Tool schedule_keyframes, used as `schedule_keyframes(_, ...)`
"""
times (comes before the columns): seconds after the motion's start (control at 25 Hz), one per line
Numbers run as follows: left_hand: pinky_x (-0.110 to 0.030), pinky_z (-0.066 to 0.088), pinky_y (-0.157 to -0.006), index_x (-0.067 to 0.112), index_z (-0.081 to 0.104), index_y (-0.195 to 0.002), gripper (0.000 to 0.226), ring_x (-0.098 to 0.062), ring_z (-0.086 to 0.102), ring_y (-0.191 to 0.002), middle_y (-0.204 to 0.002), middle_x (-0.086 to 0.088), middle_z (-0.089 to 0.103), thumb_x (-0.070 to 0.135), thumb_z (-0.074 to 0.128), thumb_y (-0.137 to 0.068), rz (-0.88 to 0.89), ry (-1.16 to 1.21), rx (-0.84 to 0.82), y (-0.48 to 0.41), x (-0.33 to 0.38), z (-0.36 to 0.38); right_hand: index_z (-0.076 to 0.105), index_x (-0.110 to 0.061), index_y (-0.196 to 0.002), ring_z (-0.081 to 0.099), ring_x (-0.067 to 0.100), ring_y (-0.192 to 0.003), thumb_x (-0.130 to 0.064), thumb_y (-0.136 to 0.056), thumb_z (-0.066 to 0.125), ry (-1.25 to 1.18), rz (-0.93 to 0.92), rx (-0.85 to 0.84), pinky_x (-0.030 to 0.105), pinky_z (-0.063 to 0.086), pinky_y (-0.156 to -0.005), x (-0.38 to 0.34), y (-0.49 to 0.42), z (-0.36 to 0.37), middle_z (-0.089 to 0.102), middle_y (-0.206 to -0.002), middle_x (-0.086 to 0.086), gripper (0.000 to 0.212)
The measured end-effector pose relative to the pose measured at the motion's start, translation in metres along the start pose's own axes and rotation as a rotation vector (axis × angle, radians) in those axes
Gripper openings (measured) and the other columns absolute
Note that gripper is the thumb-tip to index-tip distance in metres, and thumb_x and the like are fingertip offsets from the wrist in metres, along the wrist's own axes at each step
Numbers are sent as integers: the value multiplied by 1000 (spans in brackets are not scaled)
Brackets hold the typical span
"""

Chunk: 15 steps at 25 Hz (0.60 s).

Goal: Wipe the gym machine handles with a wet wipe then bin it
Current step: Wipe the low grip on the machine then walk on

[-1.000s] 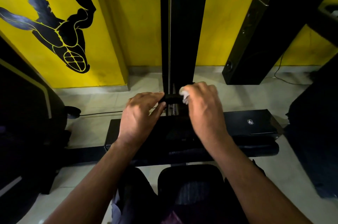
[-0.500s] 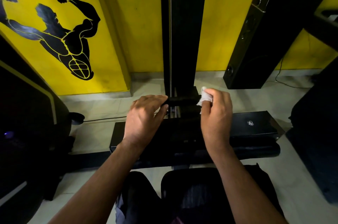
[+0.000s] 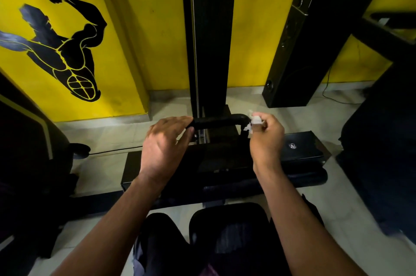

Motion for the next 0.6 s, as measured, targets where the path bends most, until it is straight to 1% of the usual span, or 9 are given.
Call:
schedule_keyframes(0.08, -41, 54, -85, 13, 69, -115, 24, -21, 66, -104, -114, -3, 71, 20, 68, -92, -1, -3, 0, 1, 0, -1, 64, -13, -115, 58, 5, -84, -13, -100, 50, 109, 3, -14, 13, 44, -63, 1, 1, -3, 66, -105, -3, 20)
schedule_keyframes(0.16, -40, 53, -85, 14, 69, -116, 25, -21, 65, -105, -115, -3, 71, 22, 66, -93, -8, -10, -5, 1, -1, -2, 65, -15, -110, 54, 1, -75, -13, -99, 52, 105, 57, -24, 12, 39, -55, 6, -2, -6, 64, -98, -4, 17)
schedule_keyframes(0.24, -40, 54, -85, 13, 69, -117, 26, -21, 65, -105, -115, -3, 71, 24, 64, -93, -8, -12, -5, 1, 0, -2, 62, -19, -100, 56, 2, -71, -11, -97, 54, 55, 185, -46, 16, 44, -52, 9, -1, -4, 61, -89, -6, 12)
schedule_keyframes(0.28, -39, 54, -84, 13, 69, -116, 27, -21, 65, -104, -115, -3, 71, 24, 63, -93, -4, -15, -4, 1, 1, -2, 64, -14, -98, 62, 8, -73, -8, -95, 56, 3, 248, -47, 23, 52, -55, 12, -2, -3, 64, -90, -2, 11)
schedule_keyframes(0.32, -39, 54, -84, 13, 69, -116, 27, -21, 65, -104, -115, -3, 71, 24, 63, -93, 1, -17, -2, 1, 2, -2, 66, -6, -100, 68, 13, -77, -3, -93, 57, -151, 310, -38, 27, 59, -61, 14, 2, 2, 67, -95, 4, 12)
schedule_keyframes(0.36, -39, 54, -84, 13, 69, -116, 26, -21, 65, -103, -114, -3, 71, 24, 64, -93, 5, -16, 0, 1, 2, -2, 66, 0, -108, 70, 16, -83, 3, -91, 58, -363, 388, -24, 26, 61, -68, 14, 10, 8, 67, -101, 10, 19)
schedule_keyframes(0.44, -39, 54, -84, 13, 70, -115, 24, -21, 66, -102, -113, -3, 72, 21, 66, -92, 8, -13, 4, 0, 2, -3, 59, 3, -123, 69, 16, -91, 9, -91, 57, -758, 536, 55, 20, 59, -73, 11, 32, 21, 65, -109, 11, 32)
schedule_keyframes(0.52, -39, 54, -83, 12, 70, -113, 24, -22, 66, -101, -112, -4, 72, 20, 67, -91, 15, -20, 0, -2, 2, -4, 56, 2, -128, 68, 14, -88, 10, -91, 57, -916, 615, 147, 21, 57, -78, 3, 47, 32, 64, -109, 11, 38)
schedule_keyframes(0.6, -38, 54, -82, 11, 71, -113, 24, -23, 66, -100, -112, -4, 72, 19, 68, -91, 30, -34, -9, -2, 3, -6, 59, 3, -121, 66, 12, -78, 12, -90, 57, -1012, 714, 223, 23, 56, -79, -5, 52, 41, 65, -99, 11, 33)
Point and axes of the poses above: each hand's wrist, its own y-axis away from the middle knuckle, its own z-axis out of the palm, x = y × z, the point moved 5 cm from there along -y, towards the middle knuckle
